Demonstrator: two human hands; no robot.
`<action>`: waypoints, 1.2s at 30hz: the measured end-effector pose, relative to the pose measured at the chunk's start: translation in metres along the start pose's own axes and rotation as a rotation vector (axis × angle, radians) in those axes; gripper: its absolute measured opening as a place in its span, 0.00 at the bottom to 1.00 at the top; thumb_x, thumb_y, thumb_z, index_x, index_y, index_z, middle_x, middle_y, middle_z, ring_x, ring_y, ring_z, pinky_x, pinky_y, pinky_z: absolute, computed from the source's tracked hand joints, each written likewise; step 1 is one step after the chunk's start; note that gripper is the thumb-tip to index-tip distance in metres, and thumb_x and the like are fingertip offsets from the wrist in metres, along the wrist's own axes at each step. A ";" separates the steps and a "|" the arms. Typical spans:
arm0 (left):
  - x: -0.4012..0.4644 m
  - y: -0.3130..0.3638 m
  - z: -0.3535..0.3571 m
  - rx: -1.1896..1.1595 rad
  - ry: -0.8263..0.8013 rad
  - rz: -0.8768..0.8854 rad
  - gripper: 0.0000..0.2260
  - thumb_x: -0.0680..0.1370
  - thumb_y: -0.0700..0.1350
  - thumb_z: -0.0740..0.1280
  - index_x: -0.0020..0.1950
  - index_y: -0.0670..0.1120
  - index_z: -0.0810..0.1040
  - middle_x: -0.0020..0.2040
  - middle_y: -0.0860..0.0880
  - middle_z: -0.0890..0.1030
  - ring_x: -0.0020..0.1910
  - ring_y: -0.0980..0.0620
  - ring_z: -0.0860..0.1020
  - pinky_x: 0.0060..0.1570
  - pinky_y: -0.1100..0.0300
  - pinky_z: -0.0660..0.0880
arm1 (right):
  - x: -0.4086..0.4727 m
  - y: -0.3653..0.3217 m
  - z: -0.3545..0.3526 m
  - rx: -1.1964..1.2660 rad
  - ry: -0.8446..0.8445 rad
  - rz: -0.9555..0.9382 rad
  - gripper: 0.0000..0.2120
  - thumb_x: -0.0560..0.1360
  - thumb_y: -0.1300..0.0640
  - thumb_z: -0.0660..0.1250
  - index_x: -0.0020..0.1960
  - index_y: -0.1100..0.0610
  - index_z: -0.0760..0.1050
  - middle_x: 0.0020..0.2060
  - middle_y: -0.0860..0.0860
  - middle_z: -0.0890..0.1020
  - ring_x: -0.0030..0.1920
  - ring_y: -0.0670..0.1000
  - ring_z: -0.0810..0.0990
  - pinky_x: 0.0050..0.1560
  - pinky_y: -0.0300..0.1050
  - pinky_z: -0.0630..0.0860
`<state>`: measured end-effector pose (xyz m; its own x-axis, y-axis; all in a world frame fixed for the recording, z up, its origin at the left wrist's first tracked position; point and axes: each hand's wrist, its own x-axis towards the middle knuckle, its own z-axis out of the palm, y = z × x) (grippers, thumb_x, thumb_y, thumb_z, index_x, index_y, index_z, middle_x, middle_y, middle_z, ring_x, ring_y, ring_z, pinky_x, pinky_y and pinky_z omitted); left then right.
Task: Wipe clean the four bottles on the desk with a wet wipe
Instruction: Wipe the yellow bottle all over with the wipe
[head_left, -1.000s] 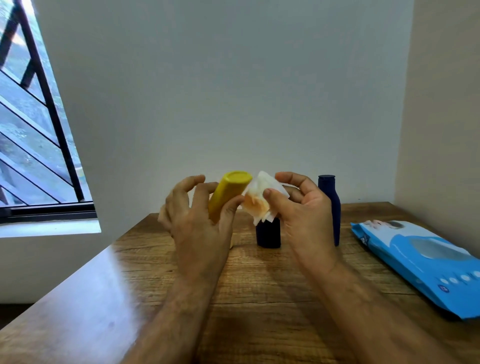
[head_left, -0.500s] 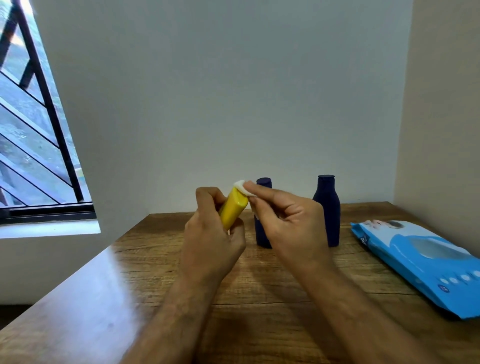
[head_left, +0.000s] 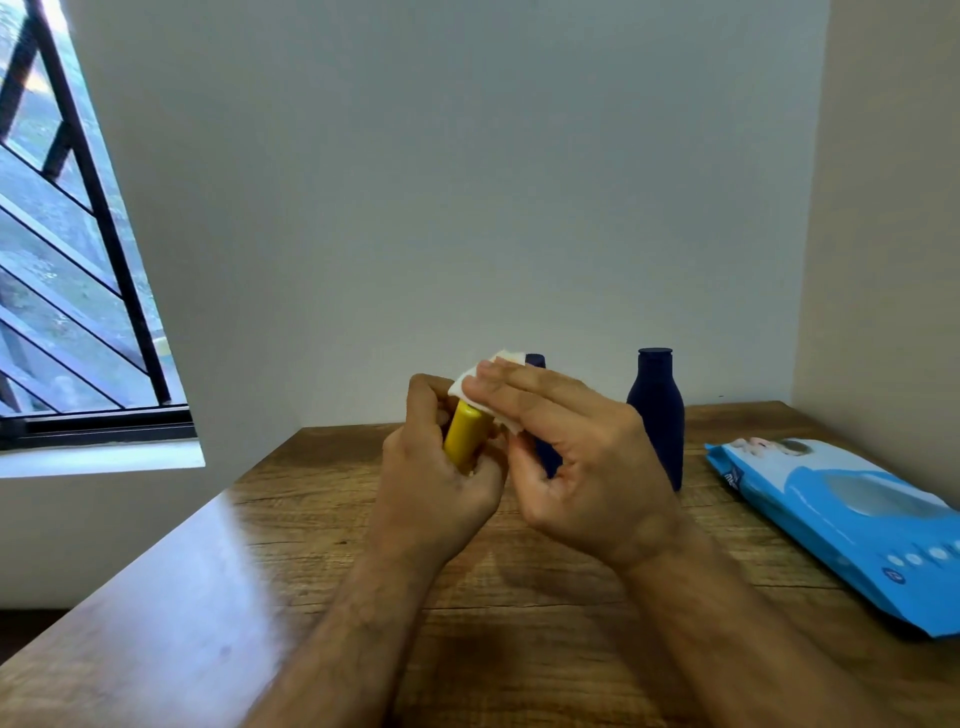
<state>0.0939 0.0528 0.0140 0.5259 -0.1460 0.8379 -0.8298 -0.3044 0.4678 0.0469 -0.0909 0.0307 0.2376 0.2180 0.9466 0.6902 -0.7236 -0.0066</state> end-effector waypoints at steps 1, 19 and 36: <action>0.000 0.000 0.000 -0.007 0.001 0.006 0.20 0.72 0.37 0.76 0.53 0.49 0.68 0.37 0.53 0.78 0.34 0.55 0.80 0.28 0.65 0.76 | 0.000 0.000 0.000 -0.012 0.010 0.026 0.19 0.75 0.63 0.67 0.65 0.56 0.77 0.62 0.54 0.79 0.63 0.51 0.78 0.59 0.47 0.79; 0.000 -0.005 0.000 -0.075 -0.050 0.082 0.14 0.73 0.37 0.67 0.54 0.49 0.67 0.38 0.55 0.76 0.33 0.57 0.78 0.29 0.67 0.72 | 0.002 -0.002 0.007 -0.010 0.148 -0.005 0.13 0.75 0.61 0.69 0.58 0.59 0.82 0.55 0.52 0.84 0.60 0.49 0.80 0.61 0.51 0.76; -0.002 -0.012 0.003 -0.074 -0.073 0.076 0.13 0.73 0.38 0.67 0.52 0.45 0.67 0.37 0.54 0.76 0.33 0.56 0.77 0.28 0.66 0.70 | 0.003 -0.003 -0.001 0.080 0.085 0.082 0.13 0.72 0.65 0.69 0.56 0.58 0.82 0.53 0.50 0.85 0.57 0.46 0.82 0.61 0.47 0.77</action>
<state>0.1031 0.0537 0.0058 0.4709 -0.2354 0.8502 -0.8779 -0.2200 0.4253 0.0450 -0.0885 0.0339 0.2392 0.1012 0.9657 0.7239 -0.6814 -0.1079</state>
